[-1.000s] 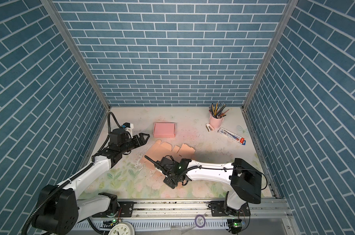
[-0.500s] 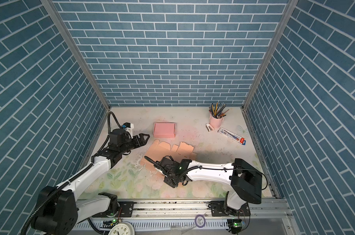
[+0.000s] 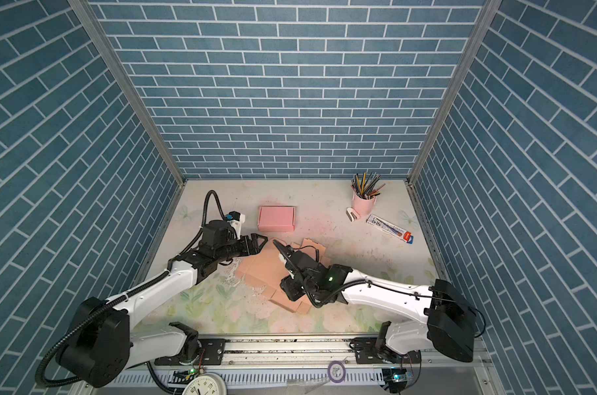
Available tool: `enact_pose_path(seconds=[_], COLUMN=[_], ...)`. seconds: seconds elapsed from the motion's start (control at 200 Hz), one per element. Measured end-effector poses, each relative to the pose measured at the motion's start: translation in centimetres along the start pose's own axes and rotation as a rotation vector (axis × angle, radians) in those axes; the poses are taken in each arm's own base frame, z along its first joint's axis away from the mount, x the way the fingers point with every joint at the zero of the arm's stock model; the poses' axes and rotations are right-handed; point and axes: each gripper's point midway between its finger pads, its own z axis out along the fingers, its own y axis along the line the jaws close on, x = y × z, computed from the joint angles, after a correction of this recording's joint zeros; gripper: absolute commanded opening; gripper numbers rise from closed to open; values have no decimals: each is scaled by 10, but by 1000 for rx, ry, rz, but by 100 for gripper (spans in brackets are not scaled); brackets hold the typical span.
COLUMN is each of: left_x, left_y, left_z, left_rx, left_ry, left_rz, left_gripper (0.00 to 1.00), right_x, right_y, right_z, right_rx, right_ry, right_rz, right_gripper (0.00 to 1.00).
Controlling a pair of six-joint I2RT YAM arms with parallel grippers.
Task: Fold the paper box
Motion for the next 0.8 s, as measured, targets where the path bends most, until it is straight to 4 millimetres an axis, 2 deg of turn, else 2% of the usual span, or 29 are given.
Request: enact_pose_path(seconds=[0.145,0.205,0.525,0.705,0.8], left_x=[21,29,58,75,81], left_y=[-15,-19,-25,-22,-18], left_z=[12,15,23,25,26], left_rx=[34,48,75,68,62], left_ry=[66,90,148,189,202], left_rz=[31,42,68,75,74], left_gripper=[88,88,87,87,86], right_x=[9,15,49,68,71], right_y=[-41,-52,-87,-108,-113], right_z=[-7,-9,-7,-4,-3], right_rx=[54,69,106,117,105], right_ry=[-29,-31,-20,-21,-34], right_rz=[222,287,485,563,590], right_gripper=[50,50,51,51,51])
